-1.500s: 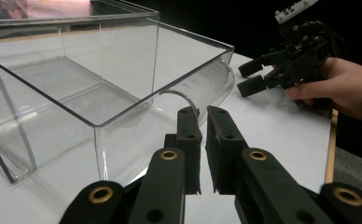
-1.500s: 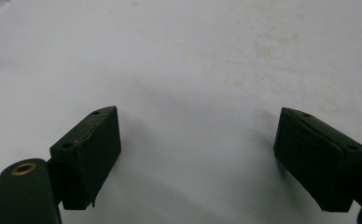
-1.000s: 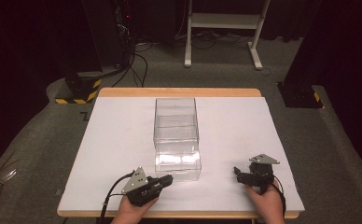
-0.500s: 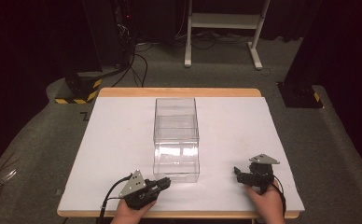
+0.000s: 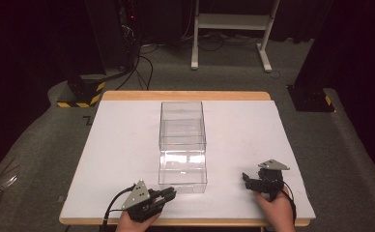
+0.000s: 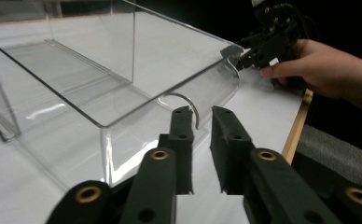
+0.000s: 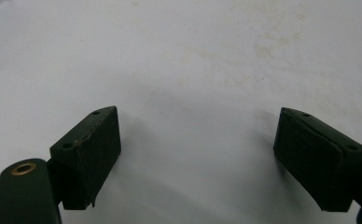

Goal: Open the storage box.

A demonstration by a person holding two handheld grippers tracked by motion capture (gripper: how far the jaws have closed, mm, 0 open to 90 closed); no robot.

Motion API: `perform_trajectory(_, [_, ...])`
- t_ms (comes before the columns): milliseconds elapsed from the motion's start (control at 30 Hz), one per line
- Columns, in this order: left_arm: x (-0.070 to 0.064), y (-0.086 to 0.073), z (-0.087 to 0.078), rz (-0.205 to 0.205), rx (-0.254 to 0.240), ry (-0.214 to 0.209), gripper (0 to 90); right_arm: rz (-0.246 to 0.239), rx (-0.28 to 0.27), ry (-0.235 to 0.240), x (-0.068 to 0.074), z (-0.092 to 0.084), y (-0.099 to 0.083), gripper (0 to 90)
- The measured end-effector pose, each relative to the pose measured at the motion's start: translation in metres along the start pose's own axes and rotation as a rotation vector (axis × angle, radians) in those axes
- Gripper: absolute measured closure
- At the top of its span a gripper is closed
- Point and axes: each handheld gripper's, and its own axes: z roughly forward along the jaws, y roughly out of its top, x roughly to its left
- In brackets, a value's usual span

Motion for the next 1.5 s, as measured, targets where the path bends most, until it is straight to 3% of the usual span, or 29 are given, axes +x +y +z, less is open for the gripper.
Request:
perform_trajectory(233, [0.002,0.013,-0.018,0.027,-0.07,0.039,72.3,0.0,0.0,0.001,0.0,0.0,0.0,14.9])
perform_trajectory(333, [0.008,0.017,-0.024,0.038,-0.087,0.082,71.3,0.001,0.0,0.001,0.0,0.0,0.0,14.9])
perform_trajectory(533, [0.033,0.02,-0.04,0.03,-0.105,0.193,68.3,0.0,0.0,0.001,0.0,0.0,0.0,14.9])
perform_trajectory(667, [0.055,0.017,-0.05,0.016,-0.082,0.277,66.5,0.0,0.0,0.0,0.0,0.0,0.0,14.9])
perform_trajectory(767, [0.069,0.013,-0.056,-0.007,-0.067,0.317,65.2,0.0,0.0,0.0,0.0,0.0,0.0,14.9])
perform_trajectory(933, [0.084,0.009,-0.062,-0.015,-0.023,0.391,63.3,0.0,0.0,0.0,0.0,0.0,0.0,14.9])
perform_trajectory(1200, [0.108,-0.004,-0.064,-0.032,0.113,0.542,57.9,0.001,0.0,0.0,0.0,0.0,0.0,14.9])
perform_trajectory(1267, [0.115,-0.007,-0.064,-0.045,0.152,0.562,56.1,0.001,0.0,0.001,0.0,0.0,0.0,14.9])
perform_trajectory(1400, [0.122,-0.015,-0.059,-0.03,0.246,0.613,52.3,0.001,0.0,0.001,0.0,0.0,0.0,14.9])
perform_trajectory(1500, [0.129,-0.023,-0.053,-0.051,0.316,0.614,46.9,0.001,0.0,0.001,0.0,0.0,0.0,14.9])
